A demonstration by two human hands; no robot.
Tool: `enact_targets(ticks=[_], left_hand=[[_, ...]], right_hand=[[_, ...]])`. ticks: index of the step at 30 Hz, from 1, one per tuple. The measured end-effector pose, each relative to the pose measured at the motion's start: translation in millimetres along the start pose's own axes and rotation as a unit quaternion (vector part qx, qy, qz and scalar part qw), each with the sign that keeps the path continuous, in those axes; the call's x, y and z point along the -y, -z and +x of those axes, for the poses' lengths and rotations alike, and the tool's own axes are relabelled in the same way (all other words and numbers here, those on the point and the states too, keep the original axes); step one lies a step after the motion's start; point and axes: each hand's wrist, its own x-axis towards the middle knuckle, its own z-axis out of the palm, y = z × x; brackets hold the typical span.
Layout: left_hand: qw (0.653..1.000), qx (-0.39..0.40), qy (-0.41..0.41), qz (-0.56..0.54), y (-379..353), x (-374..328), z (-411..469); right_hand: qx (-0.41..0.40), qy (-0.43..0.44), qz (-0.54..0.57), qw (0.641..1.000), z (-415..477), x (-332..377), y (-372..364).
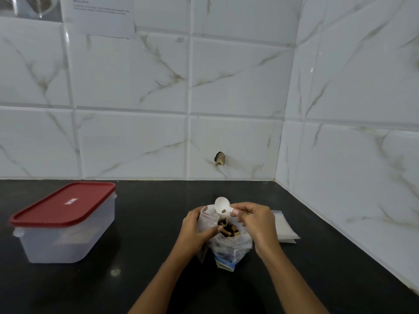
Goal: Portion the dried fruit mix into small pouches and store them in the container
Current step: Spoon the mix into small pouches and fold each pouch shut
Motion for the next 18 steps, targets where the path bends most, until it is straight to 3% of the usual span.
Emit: enact_targets(ticks=[3, 5, 10, 14, 18], left_hand=[[1.000, -0.001, 0.007, 0.003, -1, 1, 0], [1.000, -0.004, 0.011, -0.001, -3, 2, -2], [1.000, -0.015, 0.010, -0.010, -6, 3, -5], [0.999, -0.020, 0.012, -0.028, -7, 4, -7], [0.998, -0.028, 0.014, -0.054, -8, 6, -6]], right_hand=[[-0.014, -0.039, 0.019, 0.999, 5, -6, 3], [-0.027, -0.042, -0.023, 0.998, 8, -12, 2], [-0.027, 0.044, -0.190, 0.980, 11, -23, -6], [0.064, 0.086, -0.365, 0.925, 15, -18, -8], [0.111, 0.104, -0.434, 0.888, 15, -12, -10]])
